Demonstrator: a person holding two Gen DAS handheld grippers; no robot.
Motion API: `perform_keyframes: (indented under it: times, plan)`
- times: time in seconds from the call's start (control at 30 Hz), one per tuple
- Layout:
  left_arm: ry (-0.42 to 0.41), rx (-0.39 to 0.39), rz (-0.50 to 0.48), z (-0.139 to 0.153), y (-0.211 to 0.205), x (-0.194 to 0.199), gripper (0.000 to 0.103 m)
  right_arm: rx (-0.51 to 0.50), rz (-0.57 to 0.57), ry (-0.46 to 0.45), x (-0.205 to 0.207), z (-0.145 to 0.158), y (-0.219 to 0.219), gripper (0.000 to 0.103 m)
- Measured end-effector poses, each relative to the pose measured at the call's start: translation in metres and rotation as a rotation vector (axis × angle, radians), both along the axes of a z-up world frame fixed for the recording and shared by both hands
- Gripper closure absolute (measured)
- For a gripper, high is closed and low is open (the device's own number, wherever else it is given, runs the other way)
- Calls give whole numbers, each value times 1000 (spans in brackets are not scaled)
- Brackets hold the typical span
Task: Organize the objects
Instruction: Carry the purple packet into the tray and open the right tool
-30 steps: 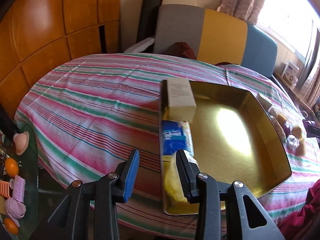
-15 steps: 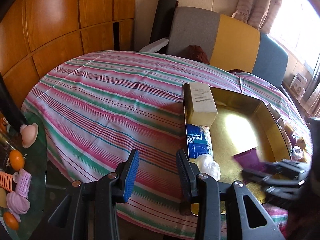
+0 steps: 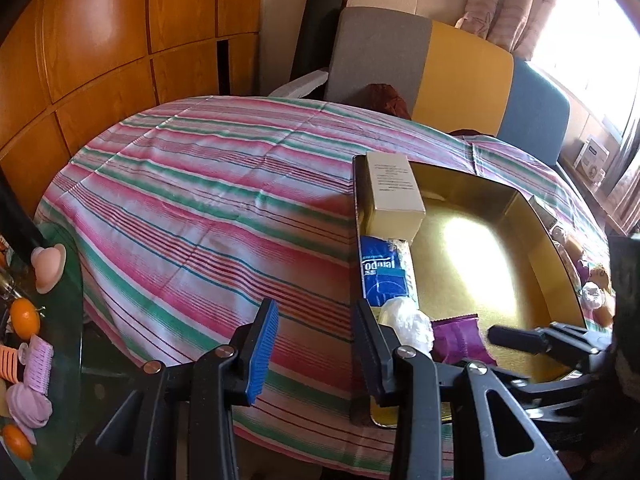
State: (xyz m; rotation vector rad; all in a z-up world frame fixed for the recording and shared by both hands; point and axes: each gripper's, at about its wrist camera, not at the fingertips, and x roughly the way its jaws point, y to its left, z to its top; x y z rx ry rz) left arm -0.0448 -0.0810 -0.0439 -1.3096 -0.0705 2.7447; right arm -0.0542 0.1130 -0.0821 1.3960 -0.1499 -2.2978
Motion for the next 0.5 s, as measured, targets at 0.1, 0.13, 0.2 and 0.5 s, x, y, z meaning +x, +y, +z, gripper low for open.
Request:
perform_keyframes:
  times: [0.1, 0.13, 0.2, 0.5]
  plan:
    - [9, 0, -18, 4, 7, 0, 65, -48, -30, 17, 4, 11, 12, 26]
    - [12, -2, -27, 6, 11, 0, 65, -61, -44, 27, 5, 15, 15, 24]
    - [21, -8, -43, 9, 18, -1, 65, -81, -84, 55, 9, 25, 32, 20]
    - [37, -8, -227, 28, 90, -5, 65, -47, -287, 136, 28, 55, 124, 15]
